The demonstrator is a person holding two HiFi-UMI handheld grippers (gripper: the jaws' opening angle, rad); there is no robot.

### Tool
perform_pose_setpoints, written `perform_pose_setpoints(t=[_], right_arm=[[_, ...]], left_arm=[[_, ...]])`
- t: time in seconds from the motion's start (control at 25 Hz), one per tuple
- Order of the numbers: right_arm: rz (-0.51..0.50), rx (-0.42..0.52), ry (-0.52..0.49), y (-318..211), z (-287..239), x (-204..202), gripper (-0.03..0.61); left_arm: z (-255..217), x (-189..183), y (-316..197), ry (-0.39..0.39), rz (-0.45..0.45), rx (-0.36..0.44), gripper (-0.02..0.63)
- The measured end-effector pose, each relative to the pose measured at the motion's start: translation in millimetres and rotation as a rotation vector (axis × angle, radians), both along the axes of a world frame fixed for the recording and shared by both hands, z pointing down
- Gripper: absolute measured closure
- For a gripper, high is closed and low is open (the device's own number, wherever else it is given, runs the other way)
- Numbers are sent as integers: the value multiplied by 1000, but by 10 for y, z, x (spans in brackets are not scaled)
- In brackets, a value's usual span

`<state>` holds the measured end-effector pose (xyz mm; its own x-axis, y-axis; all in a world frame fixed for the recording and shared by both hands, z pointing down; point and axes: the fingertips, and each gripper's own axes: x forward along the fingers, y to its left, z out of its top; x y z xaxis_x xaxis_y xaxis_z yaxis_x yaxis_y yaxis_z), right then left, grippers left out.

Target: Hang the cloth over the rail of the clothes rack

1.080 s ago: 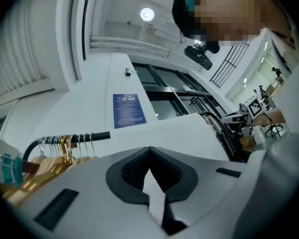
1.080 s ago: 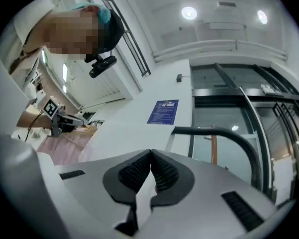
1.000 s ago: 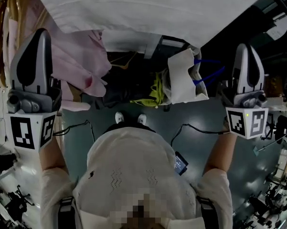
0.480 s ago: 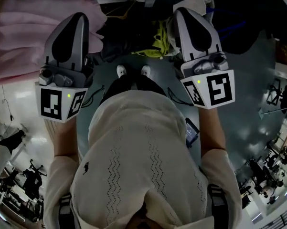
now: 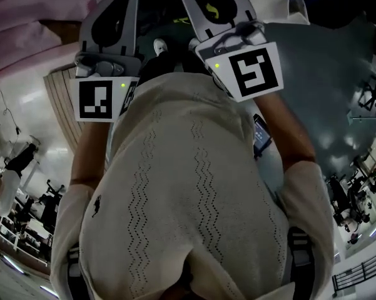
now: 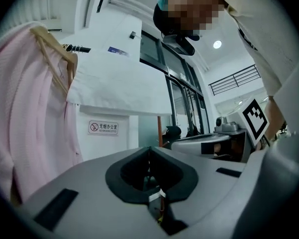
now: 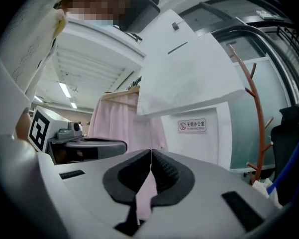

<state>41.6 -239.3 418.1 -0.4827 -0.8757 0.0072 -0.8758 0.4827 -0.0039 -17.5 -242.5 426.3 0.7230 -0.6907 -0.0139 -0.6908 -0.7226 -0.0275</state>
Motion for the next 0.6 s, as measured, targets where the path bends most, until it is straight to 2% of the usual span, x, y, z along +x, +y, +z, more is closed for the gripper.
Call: perform_pose_setpoints(t=[0.12, 0.28, 0.44, 0.6], right_arm=[[7, -1, -43, 91, -27, -46, 558], [16, -36, -7, 176, 80, 0, 558], [16, -38, 3, 195, 124, 28, 558], [30, -18, -48, 180, 25, -69, 560]], left_arm=[[15, 84, 141, -12, 28, 8, 601], [64, 141, 191, -26, 29, -2, 600], [44, 209, 208, 34, 3, -15, 600], [48, 173, 225, 45, -3, -25, 600]])
